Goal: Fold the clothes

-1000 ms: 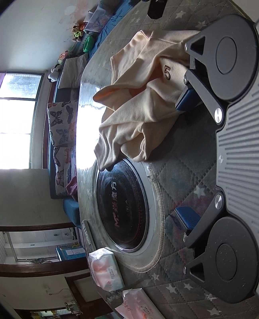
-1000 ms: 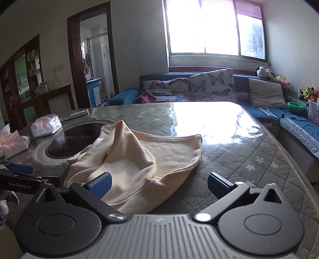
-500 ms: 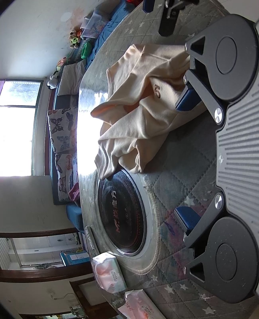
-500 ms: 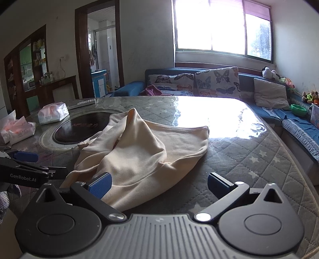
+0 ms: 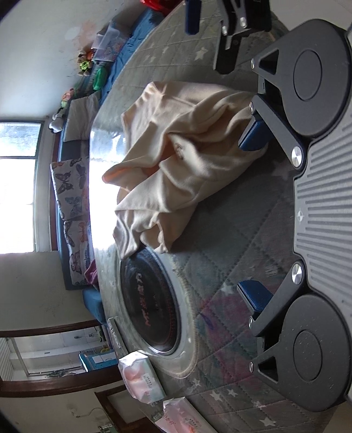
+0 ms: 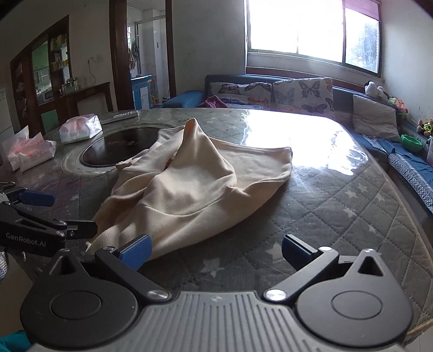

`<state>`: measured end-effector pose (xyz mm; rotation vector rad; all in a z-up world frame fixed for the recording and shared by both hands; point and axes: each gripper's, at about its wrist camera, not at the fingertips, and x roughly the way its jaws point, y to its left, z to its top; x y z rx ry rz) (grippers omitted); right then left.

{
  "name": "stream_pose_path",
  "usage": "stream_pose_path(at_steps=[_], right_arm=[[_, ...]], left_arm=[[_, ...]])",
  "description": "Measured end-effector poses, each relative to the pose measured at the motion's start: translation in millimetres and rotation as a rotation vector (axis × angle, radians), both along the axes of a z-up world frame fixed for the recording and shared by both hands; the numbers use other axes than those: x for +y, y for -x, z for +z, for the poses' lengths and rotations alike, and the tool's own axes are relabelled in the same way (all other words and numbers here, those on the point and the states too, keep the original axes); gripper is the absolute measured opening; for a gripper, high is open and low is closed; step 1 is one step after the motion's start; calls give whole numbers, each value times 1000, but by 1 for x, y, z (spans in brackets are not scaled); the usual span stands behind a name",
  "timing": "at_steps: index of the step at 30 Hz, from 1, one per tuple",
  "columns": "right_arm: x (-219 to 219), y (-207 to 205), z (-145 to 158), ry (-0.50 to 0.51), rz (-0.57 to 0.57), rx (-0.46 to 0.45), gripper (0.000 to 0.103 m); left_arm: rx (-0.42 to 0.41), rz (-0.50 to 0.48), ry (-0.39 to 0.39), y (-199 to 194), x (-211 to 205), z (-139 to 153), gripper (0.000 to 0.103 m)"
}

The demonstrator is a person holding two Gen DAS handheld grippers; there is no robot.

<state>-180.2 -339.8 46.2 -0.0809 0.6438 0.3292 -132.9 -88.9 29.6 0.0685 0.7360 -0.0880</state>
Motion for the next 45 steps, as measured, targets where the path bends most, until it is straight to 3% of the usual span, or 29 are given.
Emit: stream_pose_path(at_steps=[45], right_arm=[[2,13,2,12,-10,1,103]], left_arm=[[36,-93,-31,22,-20,-11,103]])
